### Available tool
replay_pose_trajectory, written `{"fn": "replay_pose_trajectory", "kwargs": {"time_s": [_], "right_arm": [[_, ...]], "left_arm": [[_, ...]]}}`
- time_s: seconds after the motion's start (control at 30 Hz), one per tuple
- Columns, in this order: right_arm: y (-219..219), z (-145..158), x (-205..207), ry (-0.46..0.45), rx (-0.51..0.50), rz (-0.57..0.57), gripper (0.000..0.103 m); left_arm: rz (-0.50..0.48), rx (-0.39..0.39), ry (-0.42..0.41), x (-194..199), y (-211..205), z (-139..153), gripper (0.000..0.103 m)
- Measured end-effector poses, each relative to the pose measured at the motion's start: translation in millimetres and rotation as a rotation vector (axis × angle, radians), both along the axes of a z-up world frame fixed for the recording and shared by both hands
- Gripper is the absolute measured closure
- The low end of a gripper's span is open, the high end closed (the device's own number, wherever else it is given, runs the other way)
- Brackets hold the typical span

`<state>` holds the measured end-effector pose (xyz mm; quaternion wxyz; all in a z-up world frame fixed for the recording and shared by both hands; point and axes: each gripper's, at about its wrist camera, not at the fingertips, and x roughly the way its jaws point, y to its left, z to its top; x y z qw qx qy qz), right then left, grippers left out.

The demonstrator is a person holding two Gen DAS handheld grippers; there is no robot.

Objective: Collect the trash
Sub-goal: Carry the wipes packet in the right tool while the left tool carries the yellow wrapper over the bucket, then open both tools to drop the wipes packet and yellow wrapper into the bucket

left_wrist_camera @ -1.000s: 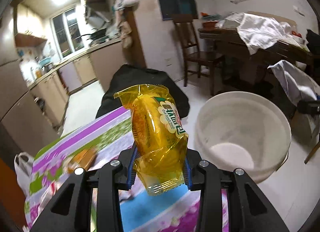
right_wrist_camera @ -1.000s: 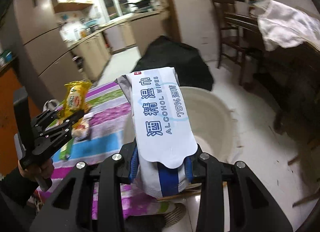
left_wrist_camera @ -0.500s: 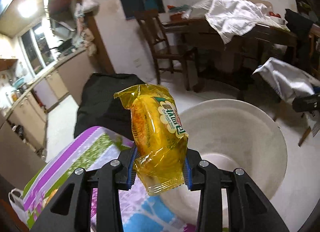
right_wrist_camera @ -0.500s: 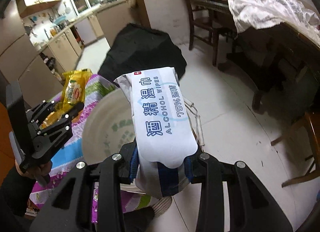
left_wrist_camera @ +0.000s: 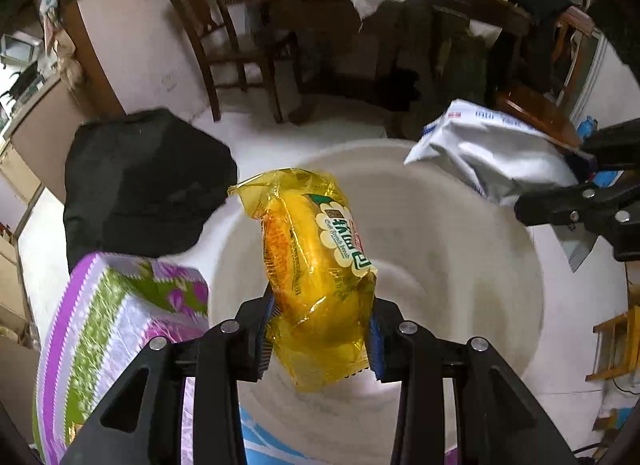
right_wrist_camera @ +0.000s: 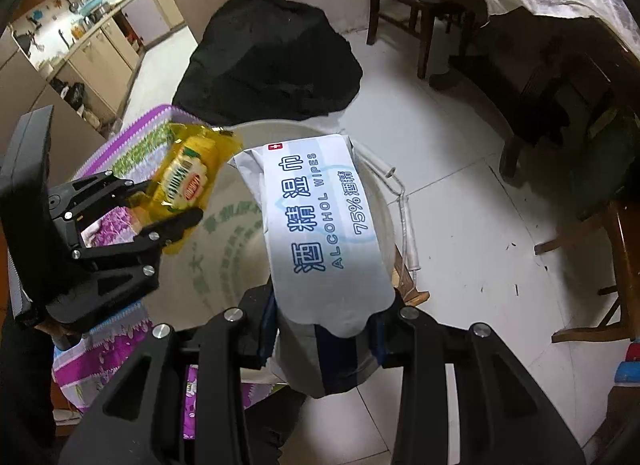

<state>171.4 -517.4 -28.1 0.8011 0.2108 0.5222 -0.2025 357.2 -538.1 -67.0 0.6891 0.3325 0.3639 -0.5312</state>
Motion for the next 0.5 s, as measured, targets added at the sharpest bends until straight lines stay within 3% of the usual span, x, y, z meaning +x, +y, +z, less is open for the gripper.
{"fn": "replay_pose_trajectory", "kwargs": {"time_s": [0.2, 0.5], "right_arm": [[8, -14, 16, 0.059, -0.003, 0.035, 0.069], [-2, -18, 33, 0.078, 0.014, 0.034, 0.067]], "left_arm": [[0.029, 0.014, 0.022, 8, 5, -12, 0.065], [0.026, 0.018, 0.017, 12, 25, -15, 0.064]]}}
